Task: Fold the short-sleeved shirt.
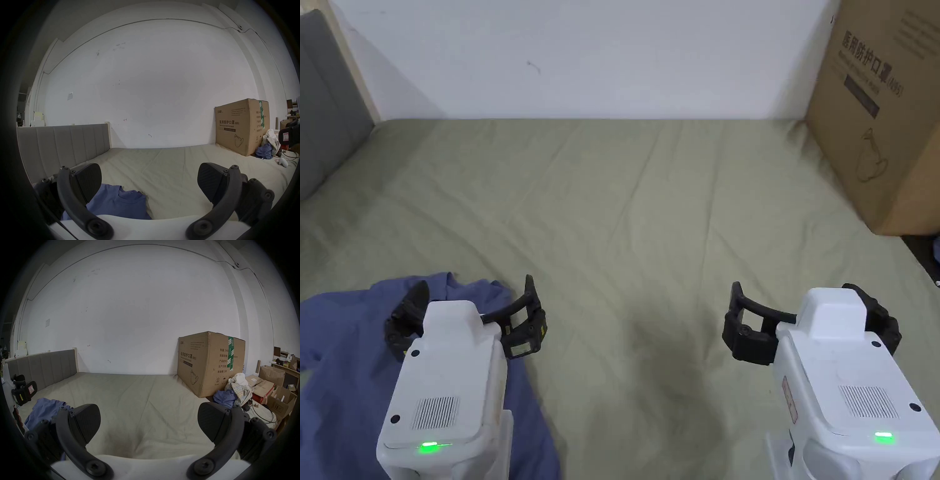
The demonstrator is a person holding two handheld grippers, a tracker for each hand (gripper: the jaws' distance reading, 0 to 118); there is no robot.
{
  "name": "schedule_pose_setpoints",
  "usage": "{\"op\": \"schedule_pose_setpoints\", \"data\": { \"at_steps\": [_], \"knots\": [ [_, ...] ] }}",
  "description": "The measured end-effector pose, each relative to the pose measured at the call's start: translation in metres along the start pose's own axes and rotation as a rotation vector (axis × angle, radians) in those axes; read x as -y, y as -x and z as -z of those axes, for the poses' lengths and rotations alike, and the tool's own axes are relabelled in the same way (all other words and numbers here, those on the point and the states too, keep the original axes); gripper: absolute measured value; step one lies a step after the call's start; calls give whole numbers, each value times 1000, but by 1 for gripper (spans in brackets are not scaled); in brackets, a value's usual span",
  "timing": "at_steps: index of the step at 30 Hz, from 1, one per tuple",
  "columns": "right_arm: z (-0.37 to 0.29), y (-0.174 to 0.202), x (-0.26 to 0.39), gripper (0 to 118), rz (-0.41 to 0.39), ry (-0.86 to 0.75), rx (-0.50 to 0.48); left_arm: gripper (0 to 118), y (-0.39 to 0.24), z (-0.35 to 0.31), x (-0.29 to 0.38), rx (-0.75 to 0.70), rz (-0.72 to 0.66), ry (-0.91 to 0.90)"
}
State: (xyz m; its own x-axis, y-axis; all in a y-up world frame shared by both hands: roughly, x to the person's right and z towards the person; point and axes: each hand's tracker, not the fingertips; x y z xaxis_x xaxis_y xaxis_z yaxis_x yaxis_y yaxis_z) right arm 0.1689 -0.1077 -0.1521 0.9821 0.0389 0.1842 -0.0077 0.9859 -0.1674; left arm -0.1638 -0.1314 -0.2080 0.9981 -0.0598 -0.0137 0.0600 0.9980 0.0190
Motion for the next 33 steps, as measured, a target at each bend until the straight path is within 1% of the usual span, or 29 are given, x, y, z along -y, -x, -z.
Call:
{"op": "schedule_pose_setpoints", "data": {
  "at_steps": [3, 4, 5, 6, 8, 10, 13, 14, 15, 16, 17, 18, 20, 22, 24, 25, 27, 29, 30, 31, 33],
  "knots": [
    [0, 2, -2, 117, -28, -2, 10, 118, 0, 0, -4, 3, -28, 5],
    [-1, 3, -5, 117, -50, -3, 18, 118, 0, 0, -7, 2, -50, 11],
    [-3, 6, -9, 117, -91, -6, 37, 118, 1, 1, -12, 3, -106, 28],
    [-5, 10, -14, 117, -146, -16, 61, 118, 4, 3, -17, 9, -193, 54],
    [-9, 22, -23, 117, -326, -62, 145, 118, 15, 6, -25, 53, -443, 71],
    [-13, 37, -28, 117, -552, -137, 234, 118, 37, 10, -28, 134, -795, 90],
    [-16, 55, -24, 117, -873, -264, 347, 118, 64, 16, -11, 225, -1316, 106],
    [-17, 59, -21, 117, -961, -308, 383, 118, 68, 17, -4, 241, -1432, 113],
    [-18, 62, -17, 117, -1035, -352, 414, 118, 71, 18, 3, 253, -1514, 123],
    [-19, 63, -15, 117, -1071, -385, 429, 118, 72, 18, 5, 253, -1525, 129],
    [-19, 64, -14, 117, -1066, -387, 425, 118, 69, 17, 4, 239, -1469, 132],
    [-20, 64, -17, 117, -1023, -364, 410, 118, 66, 16, -3, 201, -1335, 139],
    [-21, 57, -27, 117, -844, -293, 336, 118, 55, 13, -21, 125, -1037, 136],
    [-21, 46, -38, 117, -582, -201, 244, 118, 34, 8, -38, 81, -690, 90],
    [-20, 31, -43, 117, -364, -143, 164, 118, 17, 5, -45, 51, -423, 46],
    [-19, 25, -44, 117, -269, -114, 128, 118, 8, 5, -45, 31, -298, 38],
    [-16, 17, -41, 117, -137, -70, 82, 118, -5, 5, -42, 12, -113, 21],
    [-13, 12, -37, 117, -64, -36, 49, 118, -14, 5, -36, -3, 23, 16],
    [-12, 11, -35, 117, -39, -18, 41, 118, -17, 5, -32, -7, 64, 15],
    [-11, 12, -32, 117, -31, -6, 33, 118, -21, 5, -28, -10, 99, 17],
    [-9, 11, -28, 117, -20, 9, 31, 118, -20, 6, -23, -15, 97, 33]
  ]
}}
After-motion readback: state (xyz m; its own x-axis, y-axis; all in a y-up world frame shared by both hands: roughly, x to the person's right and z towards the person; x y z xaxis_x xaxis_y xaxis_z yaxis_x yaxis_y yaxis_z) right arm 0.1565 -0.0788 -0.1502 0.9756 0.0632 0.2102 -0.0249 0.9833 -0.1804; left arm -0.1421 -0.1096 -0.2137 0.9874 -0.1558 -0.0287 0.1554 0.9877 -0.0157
